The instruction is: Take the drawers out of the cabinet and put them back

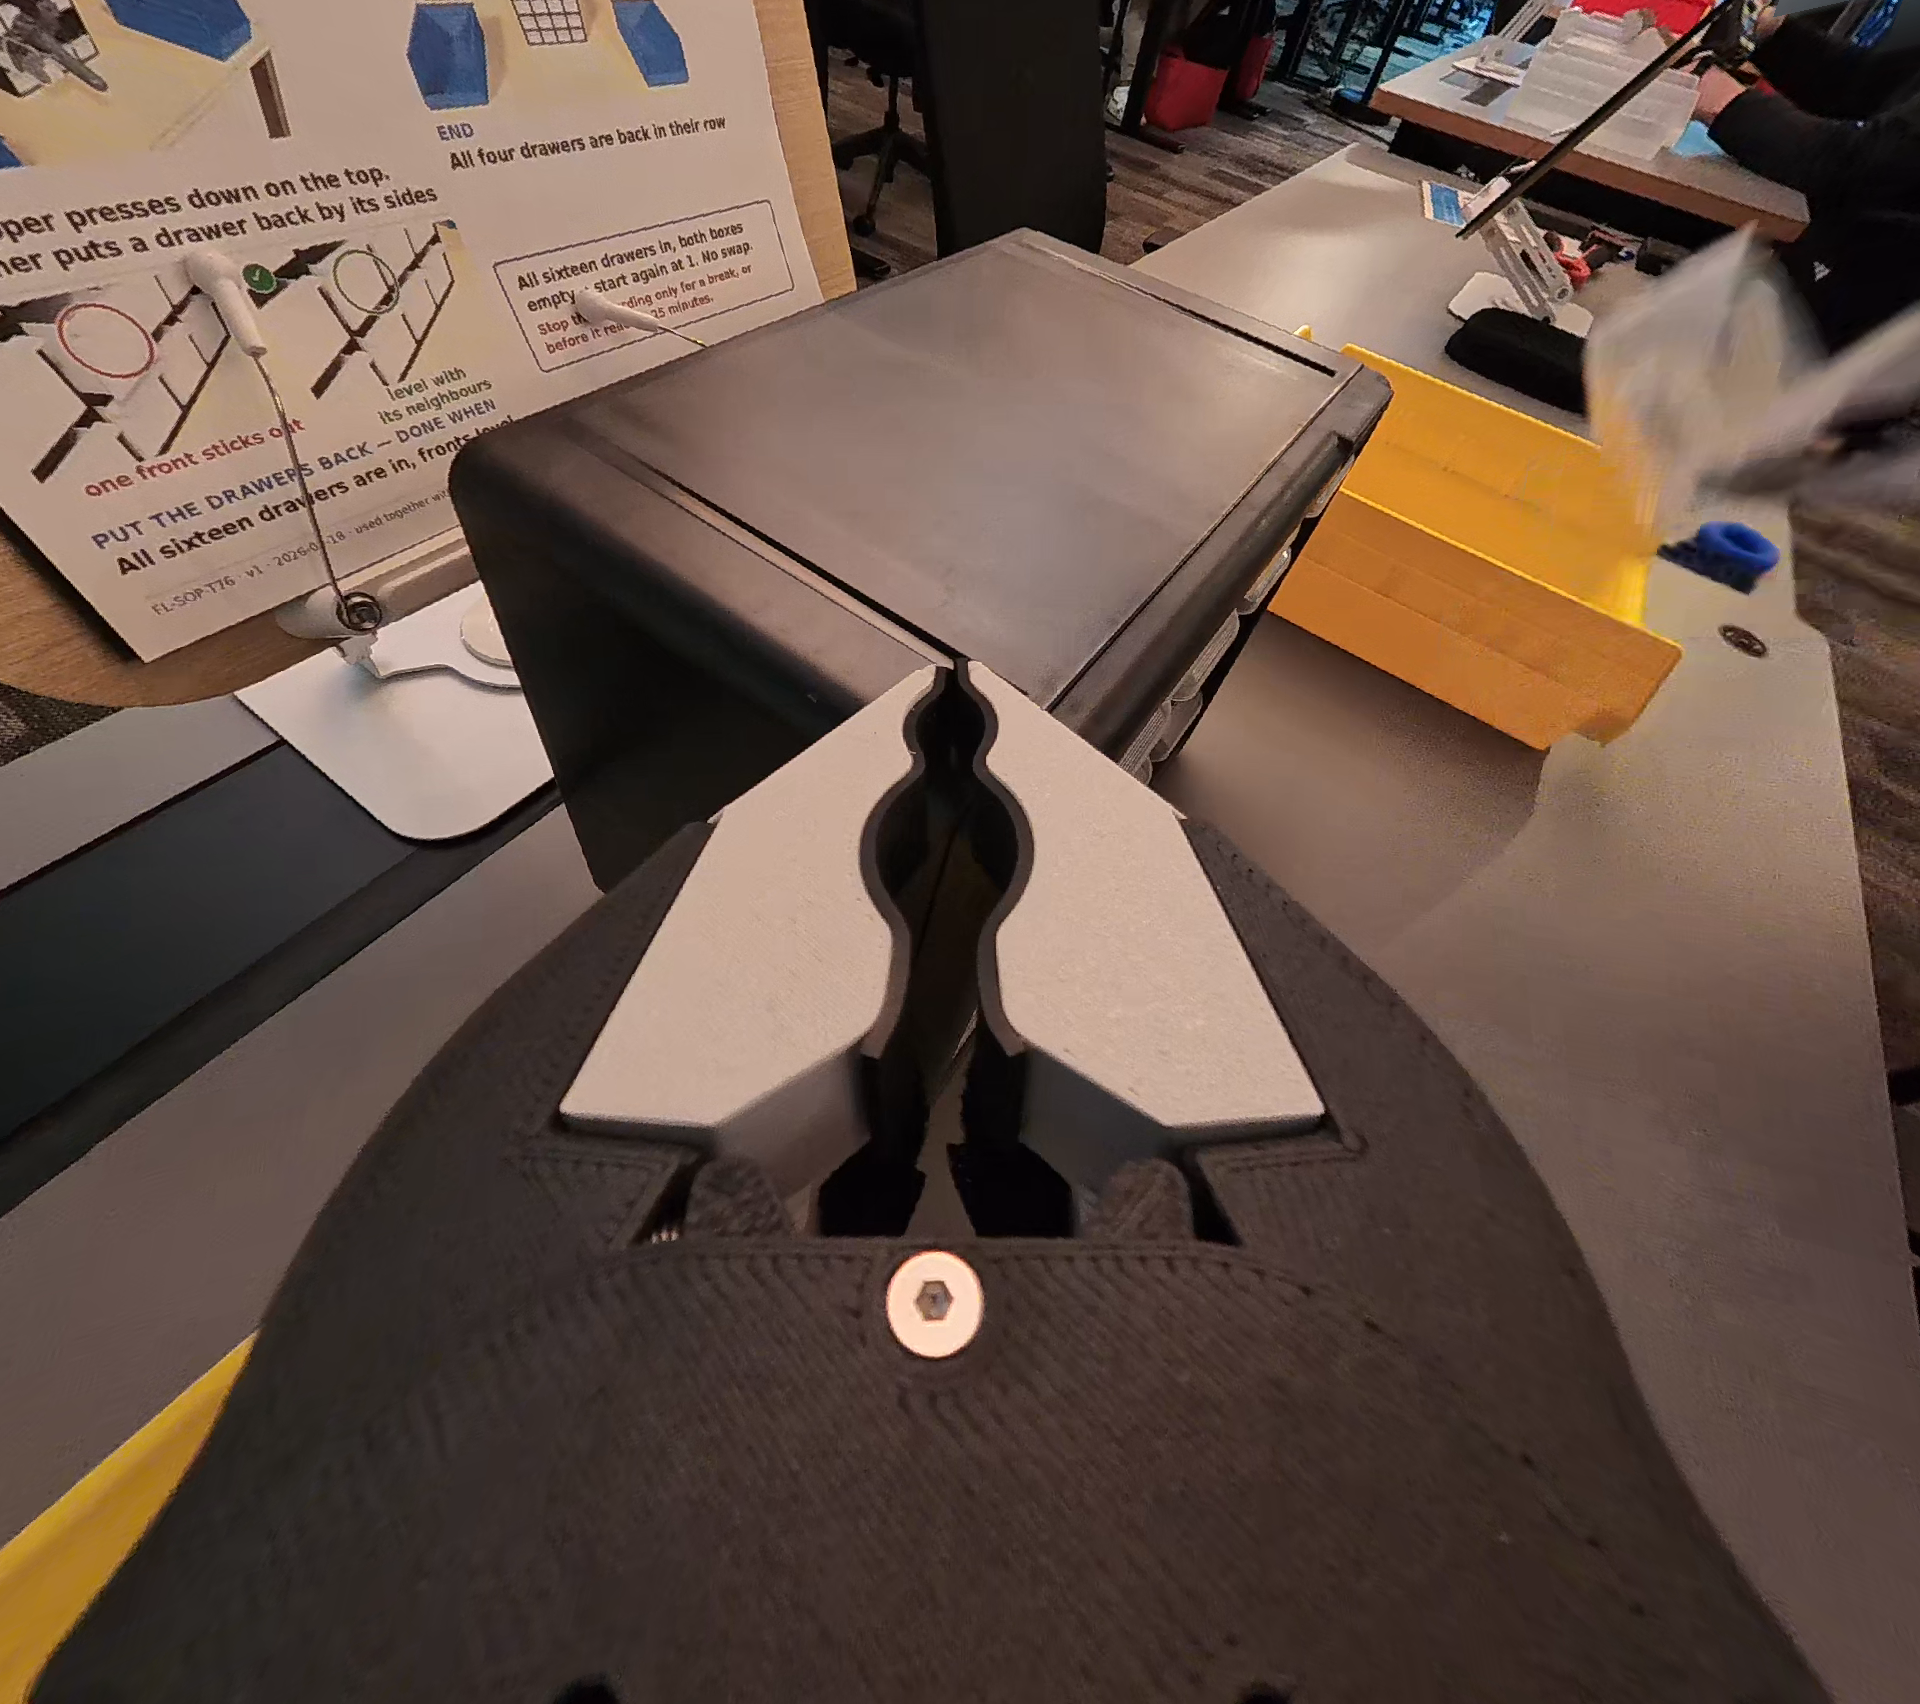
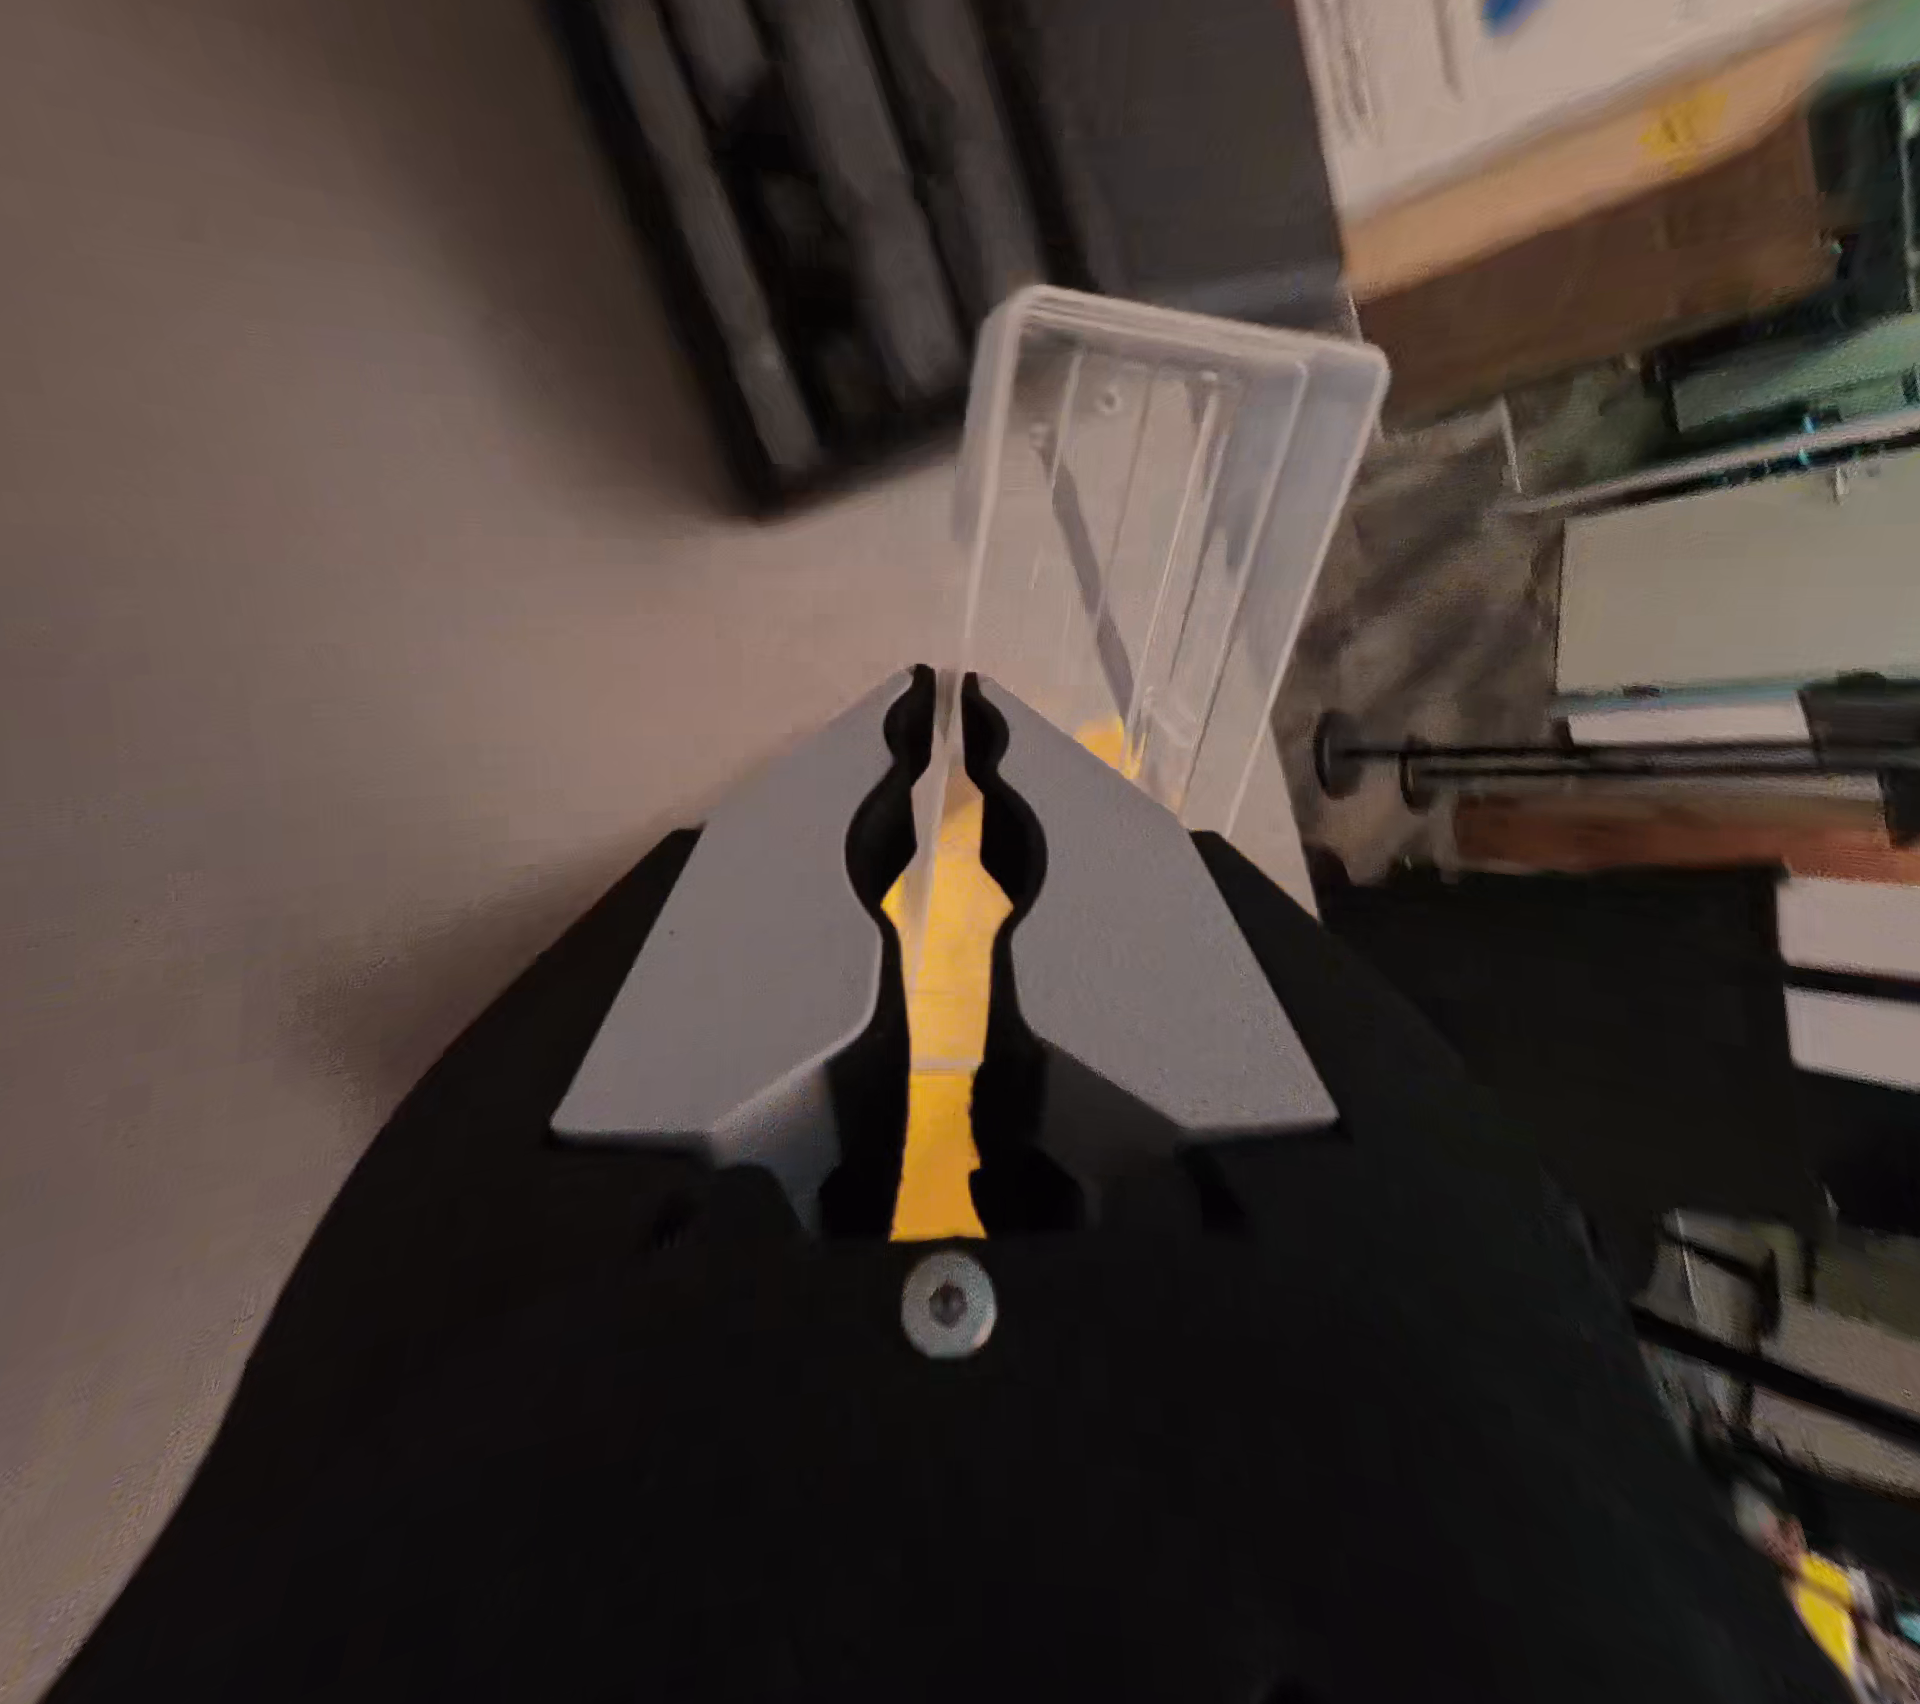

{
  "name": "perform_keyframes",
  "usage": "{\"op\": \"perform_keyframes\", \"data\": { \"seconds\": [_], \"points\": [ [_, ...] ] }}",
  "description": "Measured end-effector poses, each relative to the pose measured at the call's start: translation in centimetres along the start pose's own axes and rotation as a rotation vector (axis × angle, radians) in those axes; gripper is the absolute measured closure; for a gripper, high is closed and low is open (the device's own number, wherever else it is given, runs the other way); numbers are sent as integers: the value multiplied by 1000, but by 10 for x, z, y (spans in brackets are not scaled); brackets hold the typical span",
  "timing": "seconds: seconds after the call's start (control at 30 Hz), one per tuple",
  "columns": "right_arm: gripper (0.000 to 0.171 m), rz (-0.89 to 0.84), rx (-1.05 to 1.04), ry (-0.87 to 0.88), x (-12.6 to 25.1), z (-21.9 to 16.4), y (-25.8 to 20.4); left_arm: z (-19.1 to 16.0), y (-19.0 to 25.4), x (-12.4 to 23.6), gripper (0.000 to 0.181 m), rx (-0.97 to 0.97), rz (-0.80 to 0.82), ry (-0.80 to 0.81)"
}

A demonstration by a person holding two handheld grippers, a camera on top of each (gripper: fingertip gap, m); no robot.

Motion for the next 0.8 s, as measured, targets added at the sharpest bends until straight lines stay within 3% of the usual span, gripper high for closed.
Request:
{"op": "perform_keyframes", "data": {
  "seconds": [0.1, 0.27, 0.5, 0.8],
  "points": [
    [167, 174, -93, -146, 11, -76, 32, 0, -1, 0, 181, 6, -11, 5],
    [168, 374, -37, -358, -37, -181, 2, 0, 1, -3, 181, 10, -36, 5],
    [168, 457, 37, -362, -88, -214, -15, 0, 7, -7, 181, -23, -30, -21],
    [167, 517, 155, -418, -116, -231, -9, 0, 5, -7, 181, 2, -51, -12]
  ]
}}
Point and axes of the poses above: each gripper's, where its closed fingertips meet, x back along the fingers, z out of its top, y = z × x across the jaws, the point moved 8 cm from there along x, back along the fingers, and after that the axes turned 5 degrees about y, right-handed, at the moved point
